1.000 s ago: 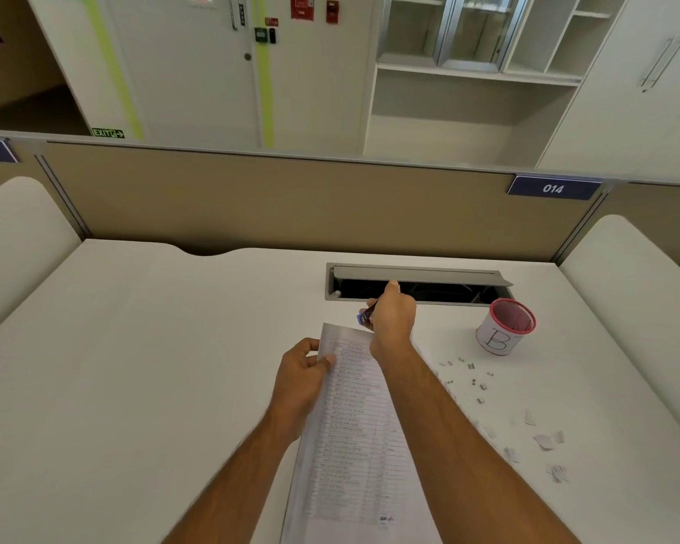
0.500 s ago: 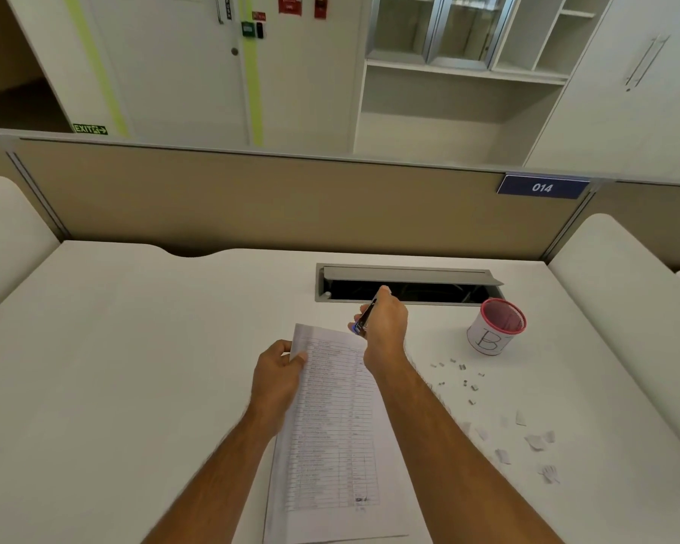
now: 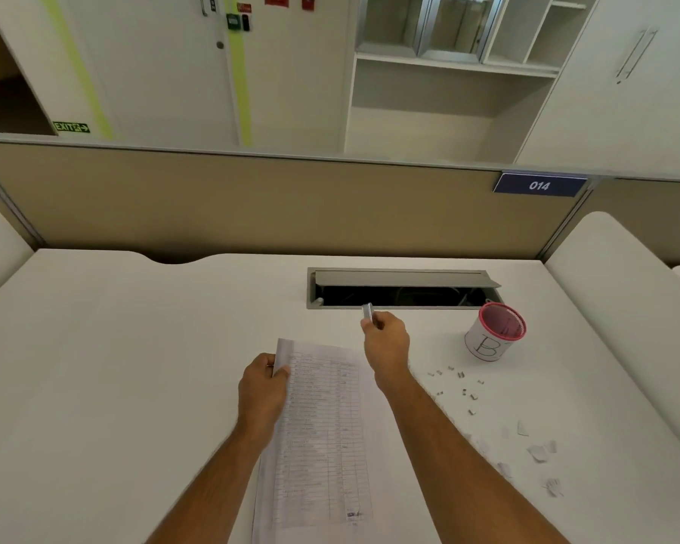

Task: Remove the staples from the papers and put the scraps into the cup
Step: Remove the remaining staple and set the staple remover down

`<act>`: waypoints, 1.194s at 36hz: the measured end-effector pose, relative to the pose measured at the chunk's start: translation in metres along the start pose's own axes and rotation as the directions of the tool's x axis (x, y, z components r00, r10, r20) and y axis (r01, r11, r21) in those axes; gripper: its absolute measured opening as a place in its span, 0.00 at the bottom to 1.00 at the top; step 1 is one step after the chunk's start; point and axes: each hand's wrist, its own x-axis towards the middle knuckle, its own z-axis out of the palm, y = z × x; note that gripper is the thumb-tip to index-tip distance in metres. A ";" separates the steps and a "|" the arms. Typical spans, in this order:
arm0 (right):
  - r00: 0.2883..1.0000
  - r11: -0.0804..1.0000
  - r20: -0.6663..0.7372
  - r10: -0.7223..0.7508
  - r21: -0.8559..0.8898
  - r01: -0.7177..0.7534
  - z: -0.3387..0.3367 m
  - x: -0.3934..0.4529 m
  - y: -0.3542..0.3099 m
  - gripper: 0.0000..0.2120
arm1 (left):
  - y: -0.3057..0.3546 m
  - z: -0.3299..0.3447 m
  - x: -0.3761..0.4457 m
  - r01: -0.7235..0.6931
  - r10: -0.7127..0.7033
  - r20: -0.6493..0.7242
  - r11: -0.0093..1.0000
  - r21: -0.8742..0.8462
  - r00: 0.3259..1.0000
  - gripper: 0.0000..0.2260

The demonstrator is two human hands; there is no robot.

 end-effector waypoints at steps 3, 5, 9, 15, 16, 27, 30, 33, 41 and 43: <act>0.989 0.947 -0.080 -0.122 -0.309 0.092 -0.014 0.017 0.014 0.04 | -0.004 0.002 0.008 -0.001 0.001 -0.009 1.000 0.014 1.000 0.03; 0.980 0.895 -0.101 -0.171 -0.432 0.112 -0.024 0.027 0.024 0.05 | -0.003 0.004 0.011 -0.005 0.005 -0.004 1.000 0.017 1.000 0.03; 0.976 0.837 -0.079 -0.203 -0.531 0.131 -0.035 0.047 0.037 0.06 | 0.002 0.011 0.021 -0.007 0.007 -0.005 1.000 0.017 1.000 0.03; 0.951 0.732 -0.065 -0.303 -0.654 0.189 -0.038 0.073 0.047 0.10 | 0.021 0.033 0.043 -0.067 0.065 0.024 0.995 0.075 0.998 0.04; 0.946 0.734 -0.072 -0.317 -0.650 0.197 -0.037 0.077 0.049 0.10 | 0.024 0.036 0.047 -0.084 0.081 0.030 0.993 0.086 0.996 0.04; 0.922 0.530 0.074 -0.380 -0.799 0.283 -0.051 0.126 0.077 0.12 | 0.039 0.054 0.075 -0.089 0.085 0.037 0.988 0.130 0.996 0.04; 0.917 0.501 0.130 -0.377 -0.804 0.320 -0.058 0.135 0.081 0.13 | 0.037 0.055 0.076 -0.074 0.071 0.023 0.989 0.128 0.997 0.04; 0.916 0.478 0.176 -0.361 -0.808 0.344 -0.065 0.141 0.084 0.12 | 0.034 0.055 0.076 -0.059 0.057 0.016 0.992 0.114 0.998 0.03; 0.934 0.499 0.164 -0.318 -0.809 0.311 -0.068 0.136 0.081 0.13 | 0.035 0.050 0.068 -0.036 0.035 0.028 0.999 0.030 0.999 0.02; 0.946 0.549 0.127 -0.299 -0.788 0.279 -0.063 0.126 0.071 0.17 | 0.038 0.045 0.063 -0.039 0.039 0.028 0.999 -0.015 0.999 0.01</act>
